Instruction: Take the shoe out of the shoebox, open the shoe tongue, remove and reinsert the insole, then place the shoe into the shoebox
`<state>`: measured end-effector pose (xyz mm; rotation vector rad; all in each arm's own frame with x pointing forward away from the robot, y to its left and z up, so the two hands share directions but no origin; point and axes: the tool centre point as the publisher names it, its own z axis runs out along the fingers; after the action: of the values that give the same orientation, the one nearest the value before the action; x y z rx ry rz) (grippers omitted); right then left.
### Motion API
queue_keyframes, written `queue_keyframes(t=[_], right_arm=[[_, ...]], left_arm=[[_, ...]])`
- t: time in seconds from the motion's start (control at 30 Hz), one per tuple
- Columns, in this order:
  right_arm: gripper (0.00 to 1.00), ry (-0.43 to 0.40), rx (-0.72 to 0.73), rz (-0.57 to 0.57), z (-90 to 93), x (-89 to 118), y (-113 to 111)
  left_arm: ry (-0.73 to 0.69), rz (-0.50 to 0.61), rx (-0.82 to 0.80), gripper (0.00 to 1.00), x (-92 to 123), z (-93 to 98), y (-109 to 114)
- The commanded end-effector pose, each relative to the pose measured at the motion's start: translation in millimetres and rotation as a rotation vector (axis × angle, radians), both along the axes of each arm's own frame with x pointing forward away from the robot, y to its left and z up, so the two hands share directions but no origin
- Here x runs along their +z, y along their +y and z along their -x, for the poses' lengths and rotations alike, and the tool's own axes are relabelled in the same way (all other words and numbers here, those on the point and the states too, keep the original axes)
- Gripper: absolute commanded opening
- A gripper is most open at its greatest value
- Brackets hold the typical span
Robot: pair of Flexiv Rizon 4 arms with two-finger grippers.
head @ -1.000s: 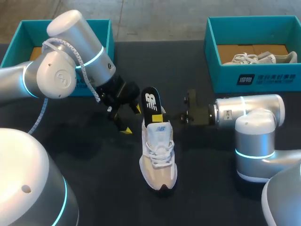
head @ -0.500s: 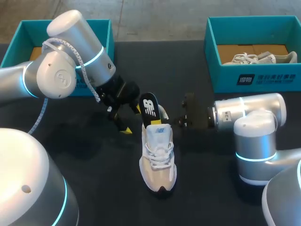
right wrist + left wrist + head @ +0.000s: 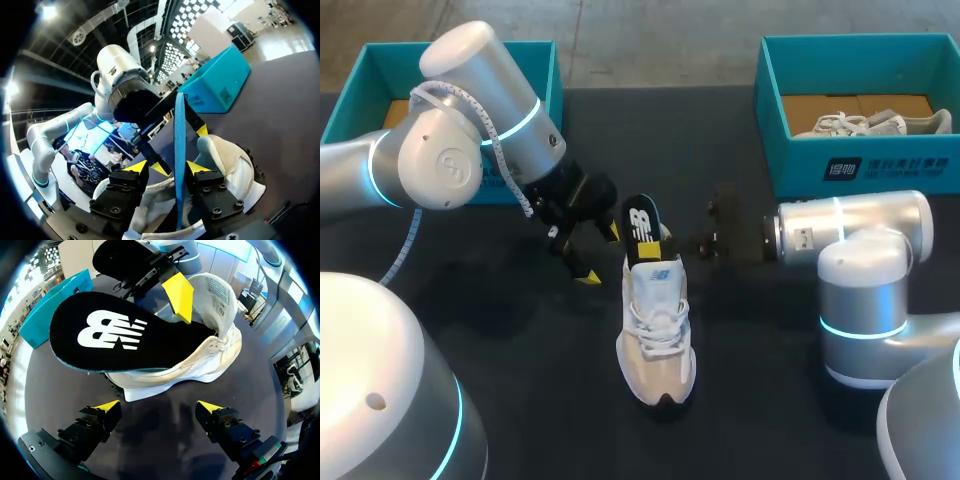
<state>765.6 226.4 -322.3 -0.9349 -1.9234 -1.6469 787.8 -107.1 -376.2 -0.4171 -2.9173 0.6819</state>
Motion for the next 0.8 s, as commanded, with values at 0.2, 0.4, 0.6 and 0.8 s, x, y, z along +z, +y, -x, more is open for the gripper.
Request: queue_keyframes(t=[0.2, 0.4, 0.6, 0.8], right_arm=[[0.24, -0.016, -0.003, 0.007, -11.7, 7.6, 5.6], [0.00, -0.014, -0.002, -0.010, -15.4, 3.7, 5.3], [0.00, 0.004, 0.010, -0.046, -13.3, -3.1, 3.1], [0.00, 0.030, 0.006, -0.055, -5.4, -12.5, 0.4]], left_arm=[[-0.003, 0.001, 0.000, 1.00, -0.9, 0.8, 0.3], [-0.003, 0.001, 0.000, 1.00, -0.9, 0.8, 0.3], [-0.003, 0.001, 0.000, 1.00, -0.9, 0.8, 0.3], [-0.003, 0.001, 0.000, 1.00, -0.9, 0.8, 0.3]])
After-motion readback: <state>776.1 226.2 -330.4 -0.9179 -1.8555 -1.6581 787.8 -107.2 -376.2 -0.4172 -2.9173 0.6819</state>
